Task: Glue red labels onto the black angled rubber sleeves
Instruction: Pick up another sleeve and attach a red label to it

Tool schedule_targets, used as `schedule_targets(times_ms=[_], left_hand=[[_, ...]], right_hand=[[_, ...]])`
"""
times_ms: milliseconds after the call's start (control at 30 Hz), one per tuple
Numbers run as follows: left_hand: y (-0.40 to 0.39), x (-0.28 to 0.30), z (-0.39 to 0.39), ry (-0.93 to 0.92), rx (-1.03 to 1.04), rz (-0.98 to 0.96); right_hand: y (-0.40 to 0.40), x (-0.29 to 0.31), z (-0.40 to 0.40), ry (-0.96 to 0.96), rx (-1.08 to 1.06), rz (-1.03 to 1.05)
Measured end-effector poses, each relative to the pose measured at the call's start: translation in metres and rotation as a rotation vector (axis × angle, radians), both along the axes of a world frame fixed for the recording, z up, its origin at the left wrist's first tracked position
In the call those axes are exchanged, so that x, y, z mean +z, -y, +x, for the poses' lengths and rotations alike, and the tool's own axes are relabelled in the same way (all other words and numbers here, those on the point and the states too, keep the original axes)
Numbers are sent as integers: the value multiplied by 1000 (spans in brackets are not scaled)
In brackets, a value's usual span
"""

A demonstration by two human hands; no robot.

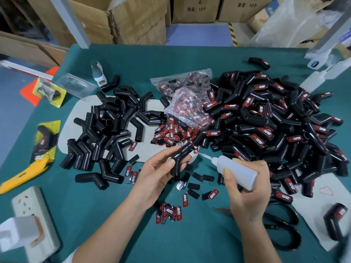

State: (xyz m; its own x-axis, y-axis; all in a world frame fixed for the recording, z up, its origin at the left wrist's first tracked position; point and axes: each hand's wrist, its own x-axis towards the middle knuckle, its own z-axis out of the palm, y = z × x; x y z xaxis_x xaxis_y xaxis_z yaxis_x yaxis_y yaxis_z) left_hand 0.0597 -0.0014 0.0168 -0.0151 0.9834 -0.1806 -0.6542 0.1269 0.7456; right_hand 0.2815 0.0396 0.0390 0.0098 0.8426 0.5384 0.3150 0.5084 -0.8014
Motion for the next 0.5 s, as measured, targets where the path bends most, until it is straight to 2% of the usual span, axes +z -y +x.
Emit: schedule_targets(times_ms=[500], left_hand=[[0, 0, -1, 46, -14, -7]], right_hand=[[1, -4, 1, 8, 2, -5]])
